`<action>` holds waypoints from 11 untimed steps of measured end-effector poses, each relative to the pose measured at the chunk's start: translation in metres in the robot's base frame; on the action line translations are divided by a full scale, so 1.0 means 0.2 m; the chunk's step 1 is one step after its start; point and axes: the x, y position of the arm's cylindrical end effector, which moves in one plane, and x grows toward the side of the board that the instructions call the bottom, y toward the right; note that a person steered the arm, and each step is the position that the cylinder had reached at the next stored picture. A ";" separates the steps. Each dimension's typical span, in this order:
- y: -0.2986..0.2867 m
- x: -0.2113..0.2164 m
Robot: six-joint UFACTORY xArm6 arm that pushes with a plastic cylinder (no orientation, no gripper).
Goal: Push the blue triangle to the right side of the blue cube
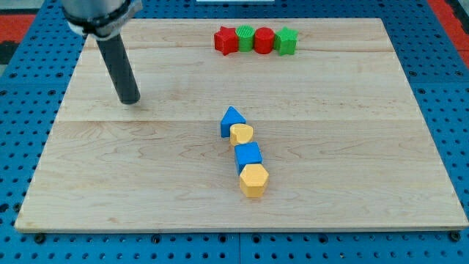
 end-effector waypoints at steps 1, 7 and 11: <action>0.27 0.10; 1.24 0.03; 1.32 0.33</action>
